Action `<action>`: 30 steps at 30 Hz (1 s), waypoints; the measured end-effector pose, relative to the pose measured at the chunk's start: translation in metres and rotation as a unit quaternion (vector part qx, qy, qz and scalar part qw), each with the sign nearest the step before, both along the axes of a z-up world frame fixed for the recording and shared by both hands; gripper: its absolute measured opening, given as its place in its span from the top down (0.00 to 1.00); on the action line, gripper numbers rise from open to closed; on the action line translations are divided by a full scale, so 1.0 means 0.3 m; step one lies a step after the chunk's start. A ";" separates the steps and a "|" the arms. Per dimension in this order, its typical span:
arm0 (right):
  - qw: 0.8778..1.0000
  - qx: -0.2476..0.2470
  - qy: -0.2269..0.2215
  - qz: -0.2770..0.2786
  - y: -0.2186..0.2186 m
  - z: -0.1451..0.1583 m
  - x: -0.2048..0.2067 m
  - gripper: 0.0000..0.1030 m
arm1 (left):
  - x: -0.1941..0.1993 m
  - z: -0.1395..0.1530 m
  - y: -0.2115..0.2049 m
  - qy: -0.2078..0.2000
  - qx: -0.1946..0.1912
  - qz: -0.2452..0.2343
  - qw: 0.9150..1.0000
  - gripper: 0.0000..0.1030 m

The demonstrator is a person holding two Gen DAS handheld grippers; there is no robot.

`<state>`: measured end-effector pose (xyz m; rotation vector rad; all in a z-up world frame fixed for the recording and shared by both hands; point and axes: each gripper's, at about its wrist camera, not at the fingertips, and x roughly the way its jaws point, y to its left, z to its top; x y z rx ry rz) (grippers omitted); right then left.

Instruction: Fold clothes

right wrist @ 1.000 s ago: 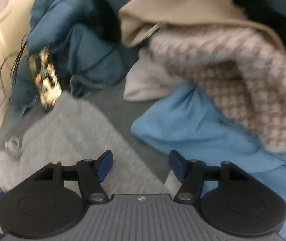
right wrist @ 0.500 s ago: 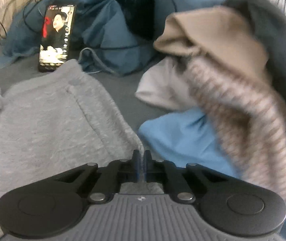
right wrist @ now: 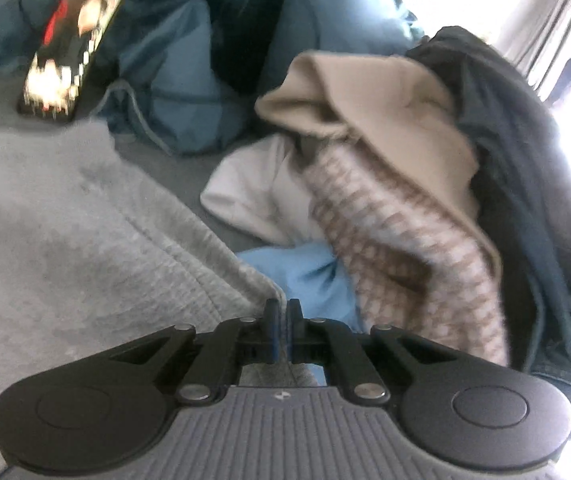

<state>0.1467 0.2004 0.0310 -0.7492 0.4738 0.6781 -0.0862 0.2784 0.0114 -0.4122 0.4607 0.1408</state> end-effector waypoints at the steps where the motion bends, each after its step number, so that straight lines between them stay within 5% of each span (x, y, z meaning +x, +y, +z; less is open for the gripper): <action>1: 1.000 -0.004 0.009 -0.001 0.006 -0.025 0.010 0.96 | 0.002 -0.002 0.001 0.003 0.000 0.000 1.000 0.05; 3: 1.000 -0.006 0.015 0.001 0.006 -0.054 0.015 0.94 | 0.002 -0.003 0.005 0.003 -0.002 -0.001 1.000 0.05; 5: 1.000 -0.003 0.016 0.000 -0.009 -0.030 0.015 0.79 | 0.002 -0.005 0.010 0.003 -0.007 -0.003 1.000 0.05; 6: 1.000 -0.002 0.016 -0.004 -0.023 -0.007 0.017 0.62 | 0.003 -0.007 0.011 0.005 -0.009 -0.003 1.000 0.05; 7: 1.000 0.003 0.019 -0.009 -0.040 0.020 0.021 0.59 | 0.004 -0.006 0.010 0.005 -0.008 -0.003 1.000 0.05; 14: 0.976 0.162 0.143 -0.009 -0.103 0.234 0.065 0.58 | 0.010 -0.002 0.001 0.007 -0.005 0.000 1.000 0.05; 20: 0.953 0.134 0.269 0.026 0.107 0.076 0.133 0.60 | 0.011 -0.003 0.000 0.009 -0.001 -0.001 1.000 0.05; 23: 0.959 0.124 0.255 -0.016 0.164 -0.016 0.195 0.62 | 0.015 -0.006 0.002 0.011 -0.002 -0.004 1.000 0.05; 27: 0.959 0.164 0.214 -0.085 0.027 0.090 0.243 0.62 | 0.015 -0.008 0.000 0.010 -0.002 -0.006 1.000 0.04; 30: 0.954 0.183 0.212 -0.106 -0.220 0.232 0.229 0.61 | 0.015 -0.007 0.000 0.009 -0.004 -0.007 1.000 0.04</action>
